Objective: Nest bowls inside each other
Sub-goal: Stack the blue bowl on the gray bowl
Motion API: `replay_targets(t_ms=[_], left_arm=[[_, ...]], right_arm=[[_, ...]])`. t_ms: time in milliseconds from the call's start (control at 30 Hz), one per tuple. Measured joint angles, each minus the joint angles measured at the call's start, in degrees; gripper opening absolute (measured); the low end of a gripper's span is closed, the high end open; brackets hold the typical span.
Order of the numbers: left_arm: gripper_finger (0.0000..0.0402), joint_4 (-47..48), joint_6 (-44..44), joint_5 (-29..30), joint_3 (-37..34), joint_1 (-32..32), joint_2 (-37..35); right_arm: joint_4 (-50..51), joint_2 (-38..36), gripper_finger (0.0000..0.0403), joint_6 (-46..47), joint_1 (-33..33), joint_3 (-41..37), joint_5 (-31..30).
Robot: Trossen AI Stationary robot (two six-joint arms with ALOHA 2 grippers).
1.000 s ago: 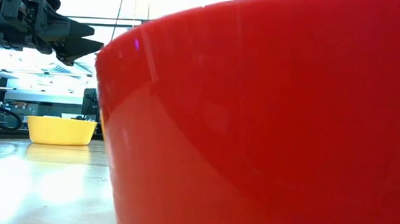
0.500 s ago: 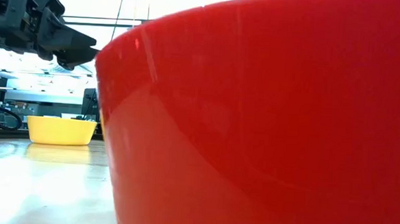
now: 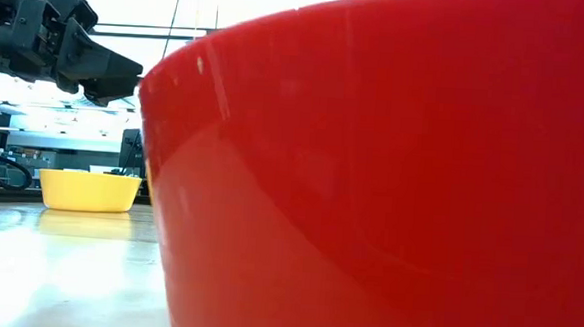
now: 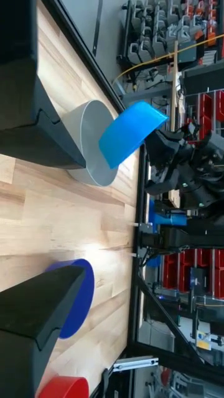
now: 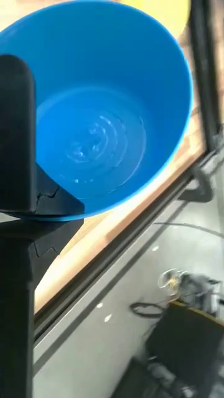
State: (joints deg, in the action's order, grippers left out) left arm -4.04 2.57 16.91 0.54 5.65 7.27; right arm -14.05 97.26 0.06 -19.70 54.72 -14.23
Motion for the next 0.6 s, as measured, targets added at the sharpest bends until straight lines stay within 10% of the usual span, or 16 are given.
replay_targets(t_ms=[600], left_arm=[[0.0277,0.2,1.7,-0.2,0.1,0.0,0.0]], right_arm=[[33.8,-0.4,0.0001,2.3,-6.1,14.0,13.0]])
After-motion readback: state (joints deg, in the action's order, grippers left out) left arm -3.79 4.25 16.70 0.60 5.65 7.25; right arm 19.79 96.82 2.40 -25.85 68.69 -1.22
